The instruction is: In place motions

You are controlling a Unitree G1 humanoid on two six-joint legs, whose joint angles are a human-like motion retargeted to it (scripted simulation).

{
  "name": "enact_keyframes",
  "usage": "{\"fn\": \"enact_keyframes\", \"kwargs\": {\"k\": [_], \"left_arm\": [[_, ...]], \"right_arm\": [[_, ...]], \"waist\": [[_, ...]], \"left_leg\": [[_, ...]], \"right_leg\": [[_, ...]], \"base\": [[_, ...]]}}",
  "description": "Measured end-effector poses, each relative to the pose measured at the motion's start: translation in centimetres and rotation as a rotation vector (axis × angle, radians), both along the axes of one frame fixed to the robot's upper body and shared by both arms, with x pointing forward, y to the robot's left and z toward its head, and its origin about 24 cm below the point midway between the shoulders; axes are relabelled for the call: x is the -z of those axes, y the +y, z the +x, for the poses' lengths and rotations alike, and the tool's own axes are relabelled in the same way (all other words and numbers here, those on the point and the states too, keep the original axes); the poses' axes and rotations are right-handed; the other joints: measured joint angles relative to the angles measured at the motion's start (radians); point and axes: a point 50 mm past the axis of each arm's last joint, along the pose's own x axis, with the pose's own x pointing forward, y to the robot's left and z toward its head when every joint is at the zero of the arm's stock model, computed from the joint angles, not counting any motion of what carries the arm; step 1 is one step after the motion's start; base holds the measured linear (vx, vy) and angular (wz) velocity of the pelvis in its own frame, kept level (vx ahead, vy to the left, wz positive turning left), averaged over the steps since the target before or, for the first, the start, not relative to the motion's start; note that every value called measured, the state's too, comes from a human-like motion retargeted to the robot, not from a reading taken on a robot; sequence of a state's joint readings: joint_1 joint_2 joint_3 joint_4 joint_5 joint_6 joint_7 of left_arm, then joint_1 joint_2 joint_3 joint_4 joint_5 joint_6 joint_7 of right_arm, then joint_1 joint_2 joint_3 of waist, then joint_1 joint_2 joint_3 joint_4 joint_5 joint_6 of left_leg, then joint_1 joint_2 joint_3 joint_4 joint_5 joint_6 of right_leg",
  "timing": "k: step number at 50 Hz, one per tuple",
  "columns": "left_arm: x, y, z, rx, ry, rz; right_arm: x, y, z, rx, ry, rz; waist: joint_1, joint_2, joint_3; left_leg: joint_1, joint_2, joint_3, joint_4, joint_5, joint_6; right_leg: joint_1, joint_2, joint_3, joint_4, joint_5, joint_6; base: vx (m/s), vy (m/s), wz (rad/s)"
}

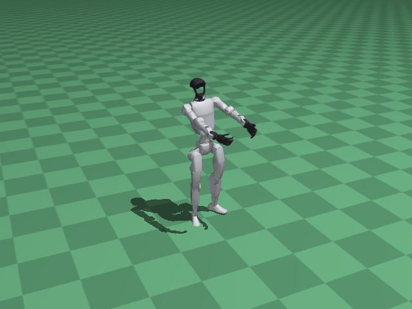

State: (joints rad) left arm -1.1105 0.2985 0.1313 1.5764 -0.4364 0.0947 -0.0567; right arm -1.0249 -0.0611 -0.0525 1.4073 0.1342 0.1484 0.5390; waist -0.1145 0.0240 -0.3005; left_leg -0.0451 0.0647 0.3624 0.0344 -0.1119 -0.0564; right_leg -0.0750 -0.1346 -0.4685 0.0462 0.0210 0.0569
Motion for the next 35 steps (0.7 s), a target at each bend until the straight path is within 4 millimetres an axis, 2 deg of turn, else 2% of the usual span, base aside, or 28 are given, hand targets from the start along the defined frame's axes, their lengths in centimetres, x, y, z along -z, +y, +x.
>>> {"fn": "enact_keyframes", "kwargs": {"k": [4,7,10,12,25,30,33,35], "left_arm": [[-4.0,-0.2,1.7,-0.013,-0.096,0.028],[-5.9,-0.3,2.3,-0.014,-0.131,0.038],[-6.8,-0.4,2.6,0.011,-0.147,0.032],[-6.9,-0.5,2.6,0.025,-0.146,0.034],[-5.9,-0.4,2.3,0.029,-0.129,0.074],[-4.9,0.1,2.1,0.076,-0.190,0.236],[-3.3,1.3,1.0,0.136,-0.226,0.275],[-1.3,1.9,-0.3,0.155,-0.219,0.260]], "right_arm": [[-4.8,-1.1,2.6,0.070,-0.147,-0.025],[-7.6,-2.0,3.8,0.121,-0.244,-0.041],[-9.0,-2.7,4.3,0.164,-0.287,-0.058],[-9.2,-2.9,4.4,0.178,-0.293,-0.062],[-7.1,-2.8,3.8,0.181,-0.247,-0.079],[-5.1,-1.7,2.7,0.065,-0.320,-0.191],[-3.9,-1.1,1.3,-0.058,-0.413,-0.227],[-2.6,-1.2,0.0,-0.100,-0.452,-0.236]], "waist": [[0.008,-0.003,-0.008],[0.009,-0.005,-0.011],[0.010,-0.006,-0.009],[0.011,-0.008,-0.007],[0.010,-0.007,0.004],[-0.003,0.006,0.027],[-0.030,0.013,0.052],[-0.041,0.015,0.063]], "left_leg": [[-0.012,0.002,0.001,0.000,0.000,0.000],[-0.021,0.003,-0.002,0.002,-0.001,0.000],[-0.024,0.003,-0.005,0.003,-0.002,0.000],[-0.023,0.003,-0.007,0.004,-0.002,0.001],[-0.022,0.003,-0.009,0.004,-0.001,0.001],[-0.010,-0.003,-0.012,0.005,0.000,0.002],[0.007,-0.007,-0.017,0.004,-0.001,0.003],[0.015,-0.007,-0.016,0.002,-0.002,0.003]], "right_leg": [[-0.010,0.001,-0.001,-0.002,0.000,0.001],[-0.015,0.001,-0.005,-0.003,-0.001,0.002],[-0.014,0.001,-0.009,-0.003,-0.003,0.003],[-0.012,0.001,-0.012,-0.003,-0.004,0.004],[-0.009,0.001,-0.015,-0.003,-0.005,0.004],[0.005,-0.002,-0.018,-0.003,-0.006,0.002],[0.023,-0.005,-0.022,-0.003,-0.008,0.002],[0.030,-0.005,-0.021,-0.002,-0.009,0.002]], "base": [[0.00,0.00,0.00],[0.00,0.00,0.00],[0.00,0.00,0.00],[0.00,0.00,0.00],[0.00,0.00,0.00],[0.04,0.05,0.04],[0.06,0.06,0.07],[0.00,0.00,0.00]]}}
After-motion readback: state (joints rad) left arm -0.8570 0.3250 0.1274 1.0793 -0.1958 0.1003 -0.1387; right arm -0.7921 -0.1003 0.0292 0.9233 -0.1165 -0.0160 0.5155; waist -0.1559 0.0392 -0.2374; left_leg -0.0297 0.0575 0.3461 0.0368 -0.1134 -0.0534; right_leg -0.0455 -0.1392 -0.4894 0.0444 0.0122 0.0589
